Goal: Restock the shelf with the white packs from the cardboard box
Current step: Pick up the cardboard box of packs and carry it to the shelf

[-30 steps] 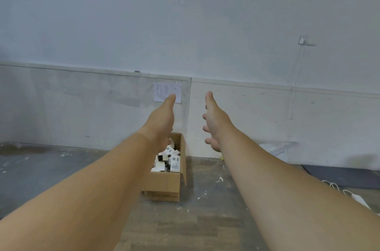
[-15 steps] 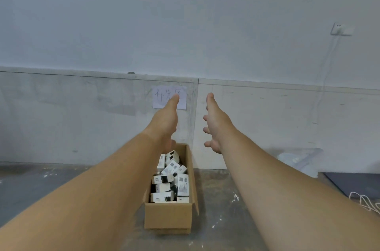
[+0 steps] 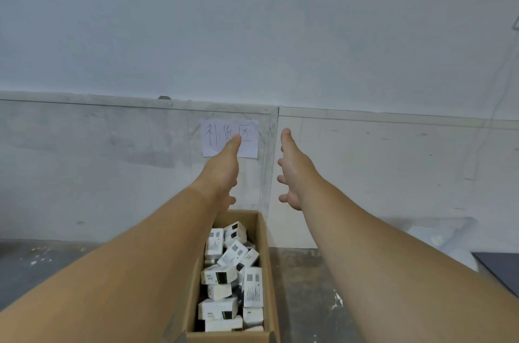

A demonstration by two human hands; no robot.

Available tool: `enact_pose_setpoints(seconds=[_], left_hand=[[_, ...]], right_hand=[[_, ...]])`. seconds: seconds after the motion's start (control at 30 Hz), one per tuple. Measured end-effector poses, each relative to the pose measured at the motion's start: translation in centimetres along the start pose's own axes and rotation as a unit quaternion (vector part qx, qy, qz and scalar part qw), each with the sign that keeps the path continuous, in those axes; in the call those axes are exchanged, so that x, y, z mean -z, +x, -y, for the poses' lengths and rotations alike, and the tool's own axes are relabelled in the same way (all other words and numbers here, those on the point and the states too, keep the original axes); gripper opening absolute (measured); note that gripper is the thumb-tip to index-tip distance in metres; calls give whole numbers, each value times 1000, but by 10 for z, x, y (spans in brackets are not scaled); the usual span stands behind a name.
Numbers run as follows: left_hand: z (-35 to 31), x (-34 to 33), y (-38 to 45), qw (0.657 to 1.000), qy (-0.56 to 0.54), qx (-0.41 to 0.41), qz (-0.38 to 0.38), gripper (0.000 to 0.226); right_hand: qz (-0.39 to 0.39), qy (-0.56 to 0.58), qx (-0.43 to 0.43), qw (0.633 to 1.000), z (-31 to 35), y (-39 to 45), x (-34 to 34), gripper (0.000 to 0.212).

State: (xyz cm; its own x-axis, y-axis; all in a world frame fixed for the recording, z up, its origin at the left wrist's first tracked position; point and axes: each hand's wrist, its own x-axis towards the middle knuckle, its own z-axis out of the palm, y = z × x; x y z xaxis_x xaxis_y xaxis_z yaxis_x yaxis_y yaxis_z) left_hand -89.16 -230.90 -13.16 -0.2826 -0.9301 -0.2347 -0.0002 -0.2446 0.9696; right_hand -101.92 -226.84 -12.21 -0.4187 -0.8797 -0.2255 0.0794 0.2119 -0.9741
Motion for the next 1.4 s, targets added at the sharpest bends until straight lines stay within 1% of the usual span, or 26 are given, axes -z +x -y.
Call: enact_pose_setpoints(seconds=[0.07, 0.2, 0.3, 0.47, 0.67, 0.83, 1.03, 1.1, 1.17, 1.23, 1.27, 1.3, 1.33, 1.37, 1.4], left_hand=[[-1, -8, 42, 1000, -3, 2, -5, 79], [-8, -18, 121, 999, -13, 30, -29, 81], [-11, -19, 171, 998, -21, 43, -41, 81], [-6, -12, 240, 996, -28, 77, -48, 82], [28, 14, 319, 990, -36, 130, -52, 81], [67, 46, 388, 979, -35, 193, -51, 78], [123, 67, 448, 965, -22, 259, -41, 86], [141, 71, 461, 960, -18, 277, -35, 89], [158, 74, 473, 956, -12, 289, -43, 87], [175, 75, 483, 951, -10, 303, -61, 82], [185, 75, 487, 949, -13, 306, -71, 71], [194, 74, 491, 950, 5, 303, -73, 55], [202, 73, 494, 950, 25, 304, -71, 44], [211, 70, 499, 946, 30, 313, -76, 42], [226, 69, 505, 942, 18, 322, -93, 42]], right_hand=[[6, -2, -5, 1000, 5, 47, 3, 76], [19, -15, -26, 999, 14, 132, 1, 76], [33, -23, -41, 998, 17, 184, -7, 76], [47, -34, -70, 996, 8, 256, -25, 80], [30, -47, -124, 991, -30, 330, -54, 81], [7, -52, -194, 980, -78, 388, -87, 81], [-16, -51, -242, 969, -130, 434, -103, 70], [-15, -57, -261, 964, -149, 448, -105, 75], [-18, -59, -277, 959, -170, 463, -107, 78], [-28, -63, -289, 955, -191, 476, -108, 74], [-33, -57, -290, 955, -201, 481, -109, 74], [-37, -45, -288, 956, -214, 489, -110, 77], [-37, -33, -286, 957, -227, 497, -110, 85], [-36, -28, -292, 955, -246, 506, -110, 92], [-34, -32, -303, 952, -265, 514, -109, 94]])
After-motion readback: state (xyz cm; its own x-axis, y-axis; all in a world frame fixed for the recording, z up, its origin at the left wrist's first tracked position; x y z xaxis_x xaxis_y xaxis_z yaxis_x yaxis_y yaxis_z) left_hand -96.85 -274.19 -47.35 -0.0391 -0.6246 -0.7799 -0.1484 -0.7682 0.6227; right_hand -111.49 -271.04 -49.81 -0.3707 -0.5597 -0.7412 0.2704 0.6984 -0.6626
